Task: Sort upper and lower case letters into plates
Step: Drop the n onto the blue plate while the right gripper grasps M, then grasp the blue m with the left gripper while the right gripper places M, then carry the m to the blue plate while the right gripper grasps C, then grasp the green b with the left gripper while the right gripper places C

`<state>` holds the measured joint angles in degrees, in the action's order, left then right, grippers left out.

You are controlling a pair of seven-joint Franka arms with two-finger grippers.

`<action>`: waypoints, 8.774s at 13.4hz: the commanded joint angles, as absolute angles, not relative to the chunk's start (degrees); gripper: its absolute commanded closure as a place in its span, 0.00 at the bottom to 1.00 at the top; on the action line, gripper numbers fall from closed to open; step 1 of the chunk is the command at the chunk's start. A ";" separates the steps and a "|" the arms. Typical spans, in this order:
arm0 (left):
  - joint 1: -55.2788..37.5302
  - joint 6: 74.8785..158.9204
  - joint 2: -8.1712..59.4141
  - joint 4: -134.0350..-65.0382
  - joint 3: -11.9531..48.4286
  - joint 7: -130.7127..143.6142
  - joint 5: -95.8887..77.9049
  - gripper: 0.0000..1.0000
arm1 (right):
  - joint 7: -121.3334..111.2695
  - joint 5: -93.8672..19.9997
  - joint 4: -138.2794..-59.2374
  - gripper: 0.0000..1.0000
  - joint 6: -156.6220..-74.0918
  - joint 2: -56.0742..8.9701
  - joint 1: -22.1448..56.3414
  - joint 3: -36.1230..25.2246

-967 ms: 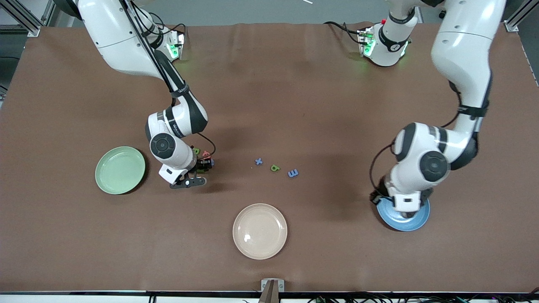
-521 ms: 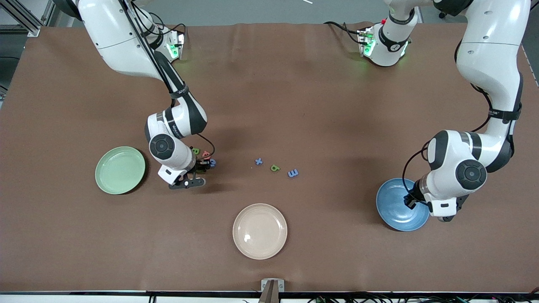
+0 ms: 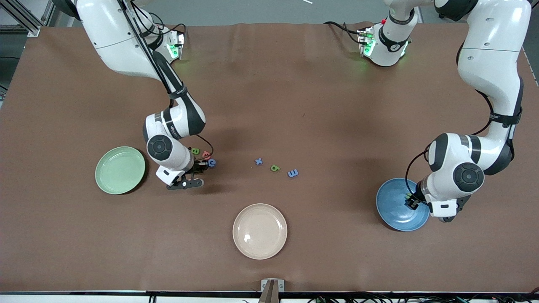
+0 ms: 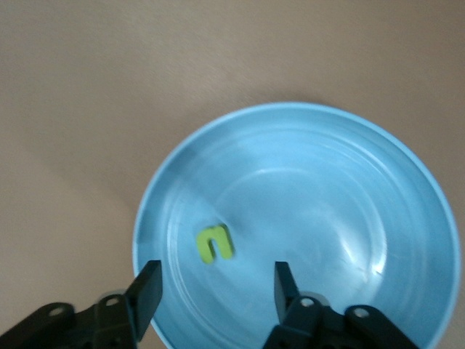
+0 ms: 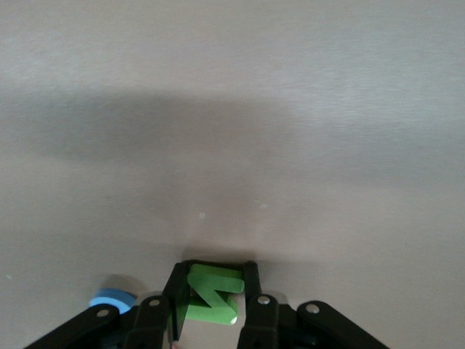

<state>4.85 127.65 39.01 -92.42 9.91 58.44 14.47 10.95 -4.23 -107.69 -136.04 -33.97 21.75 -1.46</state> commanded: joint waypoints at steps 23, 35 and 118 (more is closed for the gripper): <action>-21.70 125.95 49.83 -77.08 18.99 66.44 17.49 0.15 | -26.63 -4.39 -119.18 0.71 -142.91 -26.54 -9.32 -1.41; -24.52 125.86 53.17 -77.17 17.67 70.22 17.58 0.24 | -24.89 -4.39 -117.60 0.00 -133.79 -22.60 -7.04 -1.23; -22.78 121.56 47.91 -72.33 10.46 93.45 14.24 1.00 | -17.67 -1.93 -126.30 0.00 -144.16 -21.46 -3.00 -1.41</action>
